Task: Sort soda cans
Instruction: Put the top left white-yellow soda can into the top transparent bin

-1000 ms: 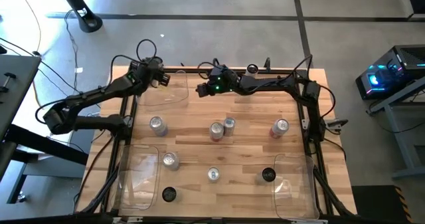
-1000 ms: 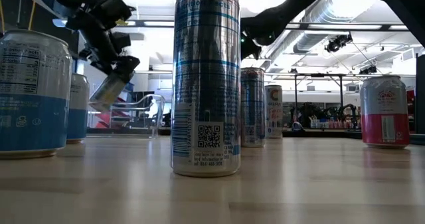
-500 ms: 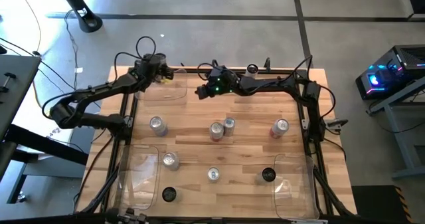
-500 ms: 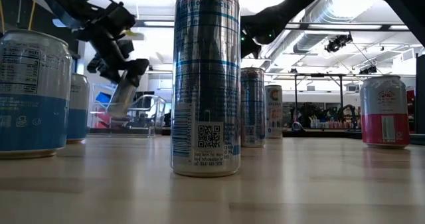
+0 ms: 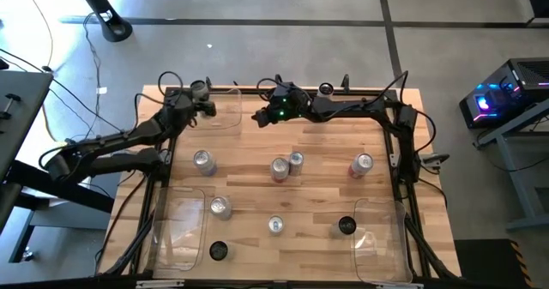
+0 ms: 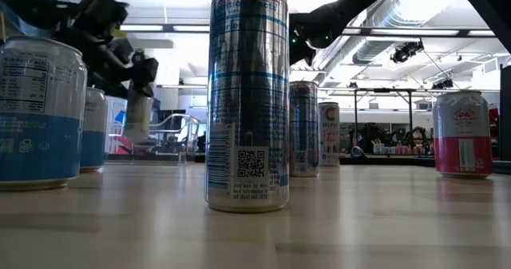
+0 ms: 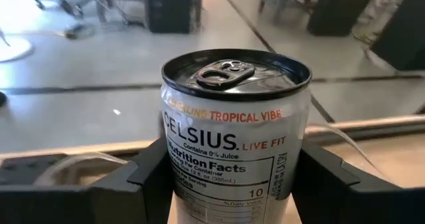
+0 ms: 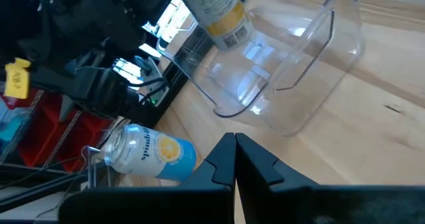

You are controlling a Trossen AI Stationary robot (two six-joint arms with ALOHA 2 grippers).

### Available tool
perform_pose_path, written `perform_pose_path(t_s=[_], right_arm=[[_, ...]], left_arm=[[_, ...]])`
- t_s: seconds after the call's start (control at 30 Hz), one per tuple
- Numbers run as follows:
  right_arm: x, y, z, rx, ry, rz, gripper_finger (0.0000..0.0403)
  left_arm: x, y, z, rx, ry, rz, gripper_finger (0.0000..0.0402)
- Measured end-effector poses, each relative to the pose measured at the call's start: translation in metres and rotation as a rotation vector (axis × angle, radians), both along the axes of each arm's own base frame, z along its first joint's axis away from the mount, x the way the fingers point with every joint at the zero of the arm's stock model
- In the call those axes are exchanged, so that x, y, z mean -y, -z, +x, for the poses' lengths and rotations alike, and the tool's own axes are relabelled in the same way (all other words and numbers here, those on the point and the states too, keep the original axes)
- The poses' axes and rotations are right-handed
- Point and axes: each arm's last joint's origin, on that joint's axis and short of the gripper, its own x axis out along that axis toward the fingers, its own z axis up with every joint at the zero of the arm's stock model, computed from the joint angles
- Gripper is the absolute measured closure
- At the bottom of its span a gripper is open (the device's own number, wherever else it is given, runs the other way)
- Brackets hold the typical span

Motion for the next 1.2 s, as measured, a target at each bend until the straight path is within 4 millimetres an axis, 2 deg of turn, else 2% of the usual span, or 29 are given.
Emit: perform_pose_path(t_s=[0.13,0.33,0.47,0.53,0.7,1.2], right_arm=[[0.0,0.0,0.0,0.0,0.004,0.01,0.0403],[-0.002,0.0,0.001,0.002,0.005,0.021,0.0403],[-0.006,0.0,0.002,0.002,-0.004,0.025,0.0403],[-0.009,0.0,0.003,0.002,-0.005,0.032,0.0403],[-0.01,0.0,0.003,0.003,-0.005,0.04,0.0403],[-0.009,0.0,0.003,0.003,-0.004,0.041,0.0403]], left_arm=[[0.0,0.011,-0.006,-0.094,0.014,-0.001,0.0183],[-0.007,0.018,-0.005,-0.123,-0.007,-0.005,0.0182],[-0.013,0.022,-0.002,-0.121,-0.022,-0.002,0.0128],[-0.015,0.027,0.0,-0.139,-0.026,-0.019,0.0118],[-0.02,0.035,0.005,-0.153,-0.027,-0.036,0.013],[-0.012,0.028,-0.002,-0.159,0.007,-0.052,0.0111]])
